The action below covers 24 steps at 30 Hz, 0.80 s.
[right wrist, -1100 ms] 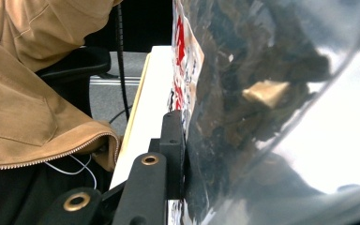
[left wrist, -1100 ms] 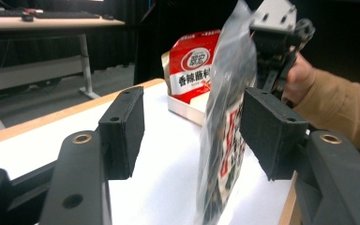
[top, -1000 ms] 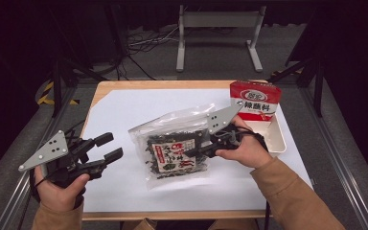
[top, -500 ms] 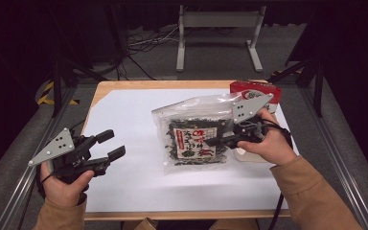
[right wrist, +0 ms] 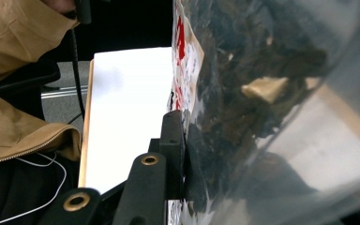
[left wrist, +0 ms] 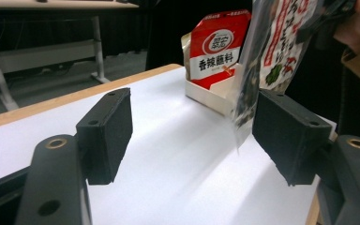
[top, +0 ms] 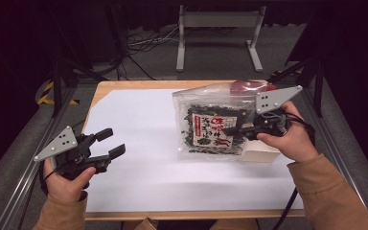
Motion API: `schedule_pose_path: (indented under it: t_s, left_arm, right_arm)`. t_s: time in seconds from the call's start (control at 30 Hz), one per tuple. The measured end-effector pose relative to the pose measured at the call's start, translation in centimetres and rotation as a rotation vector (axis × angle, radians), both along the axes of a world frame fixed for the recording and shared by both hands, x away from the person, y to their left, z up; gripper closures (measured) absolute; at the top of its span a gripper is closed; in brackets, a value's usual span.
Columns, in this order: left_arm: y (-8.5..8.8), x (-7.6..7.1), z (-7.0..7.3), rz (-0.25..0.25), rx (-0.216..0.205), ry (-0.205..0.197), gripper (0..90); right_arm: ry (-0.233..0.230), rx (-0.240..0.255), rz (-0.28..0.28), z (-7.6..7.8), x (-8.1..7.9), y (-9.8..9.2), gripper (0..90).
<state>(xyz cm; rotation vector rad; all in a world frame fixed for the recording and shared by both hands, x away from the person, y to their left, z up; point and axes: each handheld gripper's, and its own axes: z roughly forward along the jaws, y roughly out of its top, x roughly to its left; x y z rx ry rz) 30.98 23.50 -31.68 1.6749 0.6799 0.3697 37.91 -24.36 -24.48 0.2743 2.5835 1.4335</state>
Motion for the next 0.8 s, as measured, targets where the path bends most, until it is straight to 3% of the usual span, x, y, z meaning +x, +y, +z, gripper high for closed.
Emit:
schedule_pose_path:
  t_s: [0.43,0.8]
  left_arm:
    - [0.1,0.7,-0.7,0.020,0.017,0.020,26.0]
    - [-0.5,1.5,-1.9,0.033,0.037,0.037,21.7]
  right_arm:
    - [-0.038,0.014,-0.113,2.1,0.1,-3.0,74.4]
    - [-0.063,0.016,-0.223,2.6,0.5,-5.8,74.5]
